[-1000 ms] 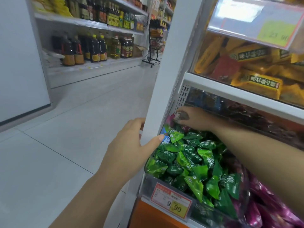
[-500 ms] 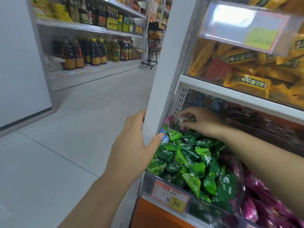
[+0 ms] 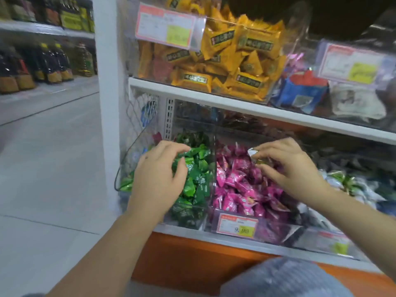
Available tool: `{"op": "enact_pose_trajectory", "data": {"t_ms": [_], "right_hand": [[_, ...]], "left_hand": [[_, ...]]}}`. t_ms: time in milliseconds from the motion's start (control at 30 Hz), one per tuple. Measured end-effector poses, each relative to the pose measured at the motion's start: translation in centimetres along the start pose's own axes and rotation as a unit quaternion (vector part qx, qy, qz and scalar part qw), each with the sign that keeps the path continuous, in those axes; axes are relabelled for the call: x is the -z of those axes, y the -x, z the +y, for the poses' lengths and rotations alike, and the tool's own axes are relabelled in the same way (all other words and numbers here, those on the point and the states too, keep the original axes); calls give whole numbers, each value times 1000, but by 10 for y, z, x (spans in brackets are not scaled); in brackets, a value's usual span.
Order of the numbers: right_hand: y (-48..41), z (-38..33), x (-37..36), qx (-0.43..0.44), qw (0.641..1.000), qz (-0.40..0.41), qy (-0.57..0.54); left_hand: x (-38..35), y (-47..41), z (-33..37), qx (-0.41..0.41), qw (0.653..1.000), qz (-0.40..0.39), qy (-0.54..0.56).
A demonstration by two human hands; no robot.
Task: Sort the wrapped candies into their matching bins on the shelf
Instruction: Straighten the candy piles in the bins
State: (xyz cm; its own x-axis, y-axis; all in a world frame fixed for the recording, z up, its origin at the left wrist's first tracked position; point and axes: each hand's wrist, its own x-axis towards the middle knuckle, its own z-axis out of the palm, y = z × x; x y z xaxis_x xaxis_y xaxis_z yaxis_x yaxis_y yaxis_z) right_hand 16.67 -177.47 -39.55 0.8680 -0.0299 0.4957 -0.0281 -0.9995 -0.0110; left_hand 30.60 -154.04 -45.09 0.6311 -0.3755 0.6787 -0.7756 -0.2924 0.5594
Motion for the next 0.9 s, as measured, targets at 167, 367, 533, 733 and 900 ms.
{"op": "enact_pose_trajectory", "data": {"t_ms": [167,367,533,733,900], "right_hand": [[51,45,24,-59,996,18,56],[82,94,40,-215,969,16,124],[89,112,27,-280,951,-102,77],[89,106,28,-310,908,-259,109],[87,93,37,-320,909,-243,108]], "left_hand": [[-33,-1,15,-23,997,-76,-13],[-52,-3,26,-18,991,-133,-8],[-57,-3,28,-4,989,-147,-10],[-56,-3,30,-3,987,-158,-13],[-43,2,27,-17,988,-156,-14]]}}
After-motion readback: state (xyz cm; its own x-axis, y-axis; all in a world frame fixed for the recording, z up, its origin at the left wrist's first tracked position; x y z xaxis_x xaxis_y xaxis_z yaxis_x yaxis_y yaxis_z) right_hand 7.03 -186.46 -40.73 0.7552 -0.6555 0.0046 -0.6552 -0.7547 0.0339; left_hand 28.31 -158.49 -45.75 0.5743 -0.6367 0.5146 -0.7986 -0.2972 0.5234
